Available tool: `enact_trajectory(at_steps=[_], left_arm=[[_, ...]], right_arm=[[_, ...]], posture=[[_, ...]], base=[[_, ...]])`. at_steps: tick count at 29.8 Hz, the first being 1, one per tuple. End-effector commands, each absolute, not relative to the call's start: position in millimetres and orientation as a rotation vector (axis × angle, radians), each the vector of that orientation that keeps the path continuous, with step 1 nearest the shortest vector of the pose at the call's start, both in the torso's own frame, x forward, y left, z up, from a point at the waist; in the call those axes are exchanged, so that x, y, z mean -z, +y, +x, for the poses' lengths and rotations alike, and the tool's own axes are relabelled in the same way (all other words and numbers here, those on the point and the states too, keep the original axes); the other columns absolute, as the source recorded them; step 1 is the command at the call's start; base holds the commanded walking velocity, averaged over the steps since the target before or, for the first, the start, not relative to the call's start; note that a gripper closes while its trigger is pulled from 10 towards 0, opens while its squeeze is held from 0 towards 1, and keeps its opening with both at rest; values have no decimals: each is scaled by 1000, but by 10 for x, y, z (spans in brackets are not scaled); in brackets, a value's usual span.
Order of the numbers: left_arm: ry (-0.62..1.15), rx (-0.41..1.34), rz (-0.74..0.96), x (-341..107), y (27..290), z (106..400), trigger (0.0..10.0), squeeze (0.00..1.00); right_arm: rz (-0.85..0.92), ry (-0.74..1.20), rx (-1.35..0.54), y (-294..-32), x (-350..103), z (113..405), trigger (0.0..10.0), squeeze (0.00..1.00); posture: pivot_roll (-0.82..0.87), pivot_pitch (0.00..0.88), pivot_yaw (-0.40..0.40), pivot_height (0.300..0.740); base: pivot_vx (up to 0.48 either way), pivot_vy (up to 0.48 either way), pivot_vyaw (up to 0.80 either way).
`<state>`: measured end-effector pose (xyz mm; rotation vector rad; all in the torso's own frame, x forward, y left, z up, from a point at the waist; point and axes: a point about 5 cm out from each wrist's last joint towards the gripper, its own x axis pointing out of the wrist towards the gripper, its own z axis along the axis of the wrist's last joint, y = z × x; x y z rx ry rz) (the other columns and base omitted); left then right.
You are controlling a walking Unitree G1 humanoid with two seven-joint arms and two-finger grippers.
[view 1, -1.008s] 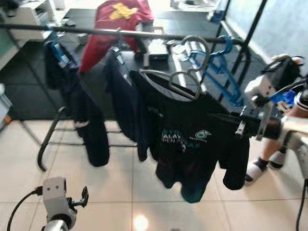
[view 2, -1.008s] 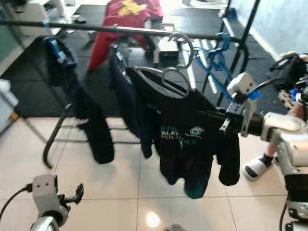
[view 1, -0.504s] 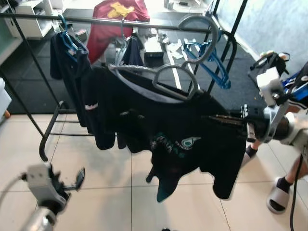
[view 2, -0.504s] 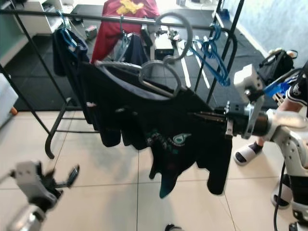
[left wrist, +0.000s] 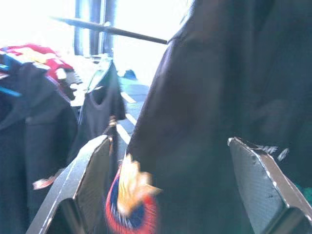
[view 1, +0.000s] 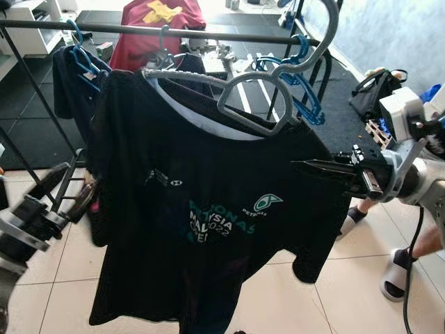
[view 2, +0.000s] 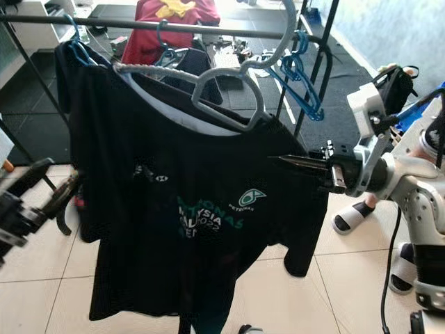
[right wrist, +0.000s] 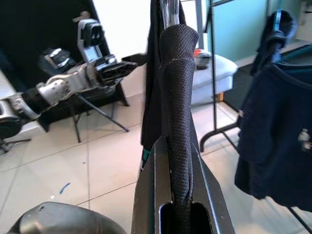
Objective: Hang hanger
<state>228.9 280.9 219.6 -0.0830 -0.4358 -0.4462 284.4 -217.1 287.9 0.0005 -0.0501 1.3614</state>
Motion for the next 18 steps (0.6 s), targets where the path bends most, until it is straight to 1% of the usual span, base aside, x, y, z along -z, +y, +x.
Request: enact_trajectory(at_steps=[1, 2, 5, 7, 11, 13, 18], left_arm=[[-466, 500, -55, -2361, 2829, 2241, 10000, 0], [-466, 500, -55, -2361, 2829, 2241, 10000, 0], [-529, 571, 2, -2654, 2867, 2204, 10000, 0], [-545, 600, 11, -2727, 2865, 2192, 10000, 0], [-552, 626, 31, -2784, 2842, 2191, 10000, 0], [-567, 667, 66, -2888, 2772, 2228, 10000, 0], [-558, 715, 92, -2925, 2698, 2263, 10000, 0]], right_arm=[[-9, -75, -1409, -2172, -2972, 2802, 0, 0], [-9, -75, -1409, -2172, -2972, 2802, 0, 0], [-36, -66, -1418, -2200, -3013, 2797, 0, 0], [-38, -68, -1432, -2188, -3026, 2780, 0, 0], [-40, -71, -1453, -2157, -3038, 2757, 0, 0], [-42, -75, -1513, -2072, -3065, 2701, 0, 0], [-48, -83, -1560, -1997, -3099, 2666, 0, 0]], posture=[[-118, 136, -48, 740], [-118, 136, -48, 740], [-126, 135, -41, 740], [-129, 136, -39, 740], [-130, 135, -37, 740], [-130, 136, -32, 740], [-137, 135, -31, 740]], base=[[0, 0, 0], [0, 0, 0], [0, 0, 0], [0, 0, 0], [0, 0, 0], [0, 0, 0], [0, 0, 0]])
